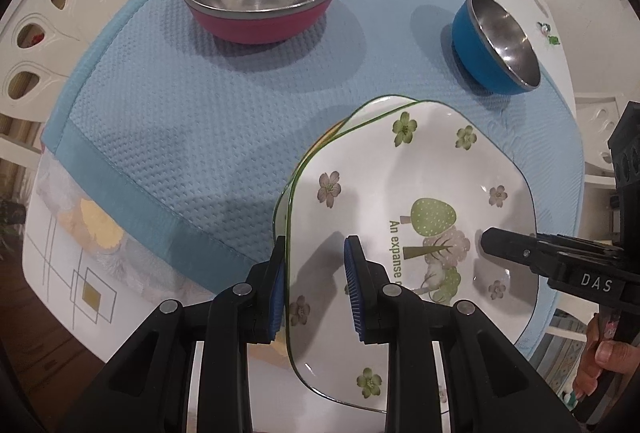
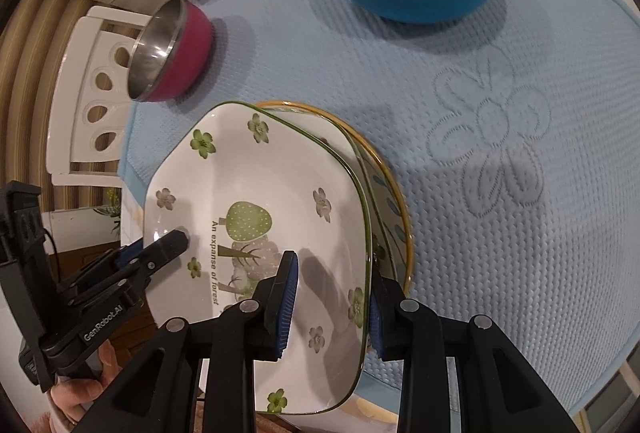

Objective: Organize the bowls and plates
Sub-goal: 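Lower the held forest plate onto the plate stack with the right gripper, then open the right gripper to release the plate and withdraw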

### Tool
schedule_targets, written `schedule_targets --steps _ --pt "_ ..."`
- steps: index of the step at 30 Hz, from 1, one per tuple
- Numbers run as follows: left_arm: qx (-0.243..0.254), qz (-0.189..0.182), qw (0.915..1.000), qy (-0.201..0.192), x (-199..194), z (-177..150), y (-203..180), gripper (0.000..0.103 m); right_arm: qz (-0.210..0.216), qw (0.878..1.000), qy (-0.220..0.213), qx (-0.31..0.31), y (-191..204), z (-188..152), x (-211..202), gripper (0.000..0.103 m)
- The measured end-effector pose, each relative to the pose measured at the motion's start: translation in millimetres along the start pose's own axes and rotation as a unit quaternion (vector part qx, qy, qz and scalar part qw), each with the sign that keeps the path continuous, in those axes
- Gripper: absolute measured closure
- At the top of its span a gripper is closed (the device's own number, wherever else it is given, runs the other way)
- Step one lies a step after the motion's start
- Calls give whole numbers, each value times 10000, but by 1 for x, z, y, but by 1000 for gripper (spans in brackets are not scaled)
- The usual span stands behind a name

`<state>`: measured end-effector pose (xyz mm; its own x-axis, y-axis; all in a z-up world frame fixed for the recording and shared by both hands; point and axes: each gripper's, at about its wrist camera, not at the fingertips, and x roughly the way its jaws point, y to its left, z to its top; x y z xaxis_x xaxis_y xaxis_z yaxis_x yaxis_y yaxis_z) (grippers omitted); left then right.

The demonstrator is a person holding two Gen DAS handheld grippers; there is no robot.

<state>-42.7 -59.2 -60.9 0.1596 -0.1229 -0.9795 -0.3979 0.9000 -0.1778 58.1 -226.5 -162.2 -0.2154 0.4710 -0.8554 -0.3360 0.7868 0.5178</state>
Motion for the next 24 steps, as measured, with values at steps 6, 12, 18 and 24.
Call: schedule_targets --steps 6,12,18,24 --pt "-164 0 9998 93 5 7 -5 76 163 9998 -41 138 -1 0 2 72" --pt "-102 -56 9999 24 3 9 -15 73 184 9998 -41 80 -1 -1 -1 71" --pt "-276 -44 9996 70 6 8 -10 73 221 9997 -47 109 -10 -4 -11 71" --pt "-472 -24 9989 -17 -4 9 1 73 202 9997 -79 107 -15 -4 -17 71"
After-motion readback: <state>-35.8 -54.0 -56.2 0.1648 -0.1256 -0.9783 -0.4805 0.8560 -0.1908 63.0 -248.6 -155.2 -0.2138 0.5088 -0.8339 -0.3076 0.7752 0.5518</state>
